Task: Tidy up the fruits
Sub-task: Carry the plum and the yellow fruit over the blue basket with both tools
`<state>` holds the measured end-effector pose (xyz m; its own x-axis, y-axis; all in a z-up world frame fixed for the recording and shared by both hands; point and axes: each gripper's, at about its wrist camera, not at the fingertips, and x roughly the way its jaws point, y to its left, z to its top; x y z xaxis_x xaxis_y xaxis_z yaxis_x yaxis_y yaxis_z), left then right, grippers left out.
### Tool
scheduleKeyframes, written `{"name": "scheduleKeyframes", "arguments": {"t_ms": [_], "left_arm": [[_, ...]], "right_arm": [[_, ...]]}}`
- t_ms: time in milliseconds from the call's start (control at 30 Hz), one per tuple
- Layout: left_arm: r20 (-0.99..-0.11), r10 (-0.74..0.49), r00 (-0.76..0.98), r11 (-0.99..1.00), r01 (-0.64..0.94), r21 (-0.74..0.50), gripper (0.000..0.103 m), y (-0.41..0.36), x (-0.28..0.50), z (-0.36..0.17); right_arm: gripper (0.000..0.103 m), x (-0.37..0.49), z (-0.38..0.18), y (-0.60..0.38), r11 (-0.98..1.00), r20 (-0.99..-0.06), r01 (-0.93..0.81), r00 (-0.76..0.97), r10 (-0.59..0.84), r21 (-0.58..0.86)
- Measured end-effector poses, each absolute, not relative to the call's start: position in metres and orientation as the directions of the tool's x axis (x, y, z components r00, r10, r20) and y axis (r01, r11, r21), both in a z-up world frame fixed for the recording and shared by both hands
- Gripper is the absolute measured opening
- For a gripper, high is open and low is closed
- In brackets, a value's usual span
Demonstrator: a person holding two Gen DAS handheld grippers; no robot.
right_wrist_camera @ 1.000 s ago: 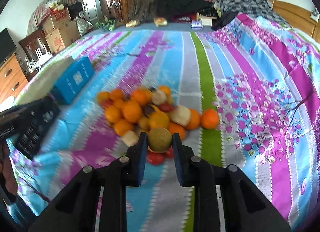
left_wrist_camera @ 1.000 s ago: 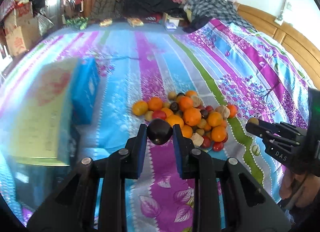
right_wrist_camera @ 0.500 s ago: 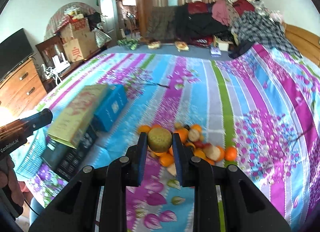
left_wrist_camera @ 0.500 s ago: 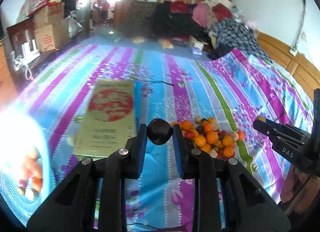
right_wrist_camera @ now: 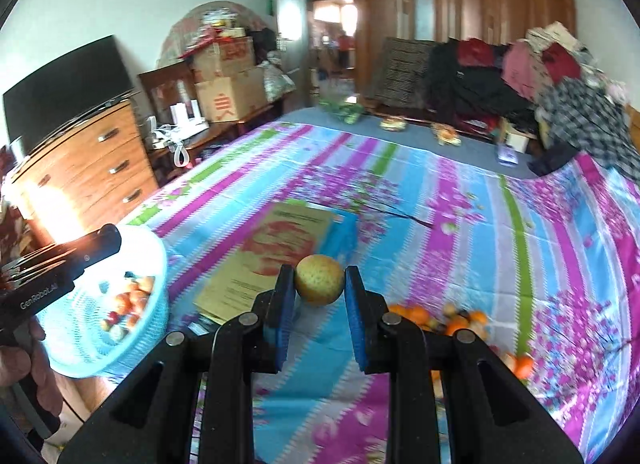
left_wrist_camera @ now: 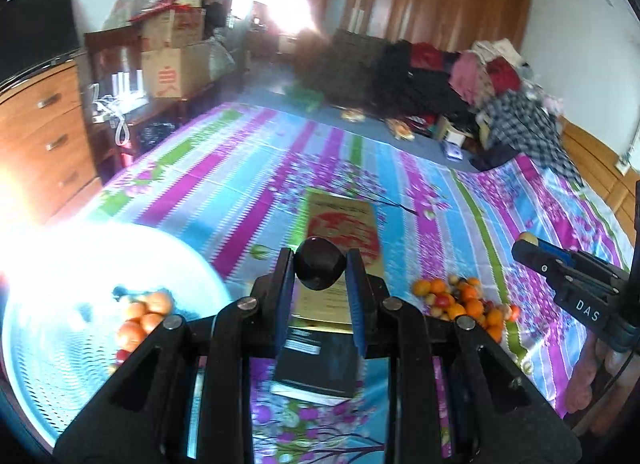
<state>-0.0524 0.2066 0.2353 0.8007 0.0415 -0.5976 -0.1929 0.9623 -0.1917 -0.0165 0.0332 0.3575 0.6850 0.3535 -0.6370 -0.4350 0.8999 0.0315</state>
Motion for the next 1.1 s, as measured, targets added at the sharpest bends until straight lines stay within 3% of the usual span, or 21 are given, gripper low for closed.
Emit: {"name": "scheduleKeyframes", "arguments": {"t_ms": [633,1100], "left_arm": [[-0.616,0.229,0.753,0.873,-0.440,-0.212,0.026,0.323,-0.120,0.231],[-0.681,0.257,0.686,0.817,-0.530,-0.226,0.026,0.368,-0.144,0.204]], "right_arm": [[0.028,-0.045,0.371,0.217,0.727,-0.659,-0.686,0.530,0.534,0.037],[0.028,-0.055,0.325,0.292,0.629,-0.774,-0.770,0.333,0.538,0.106]]}}
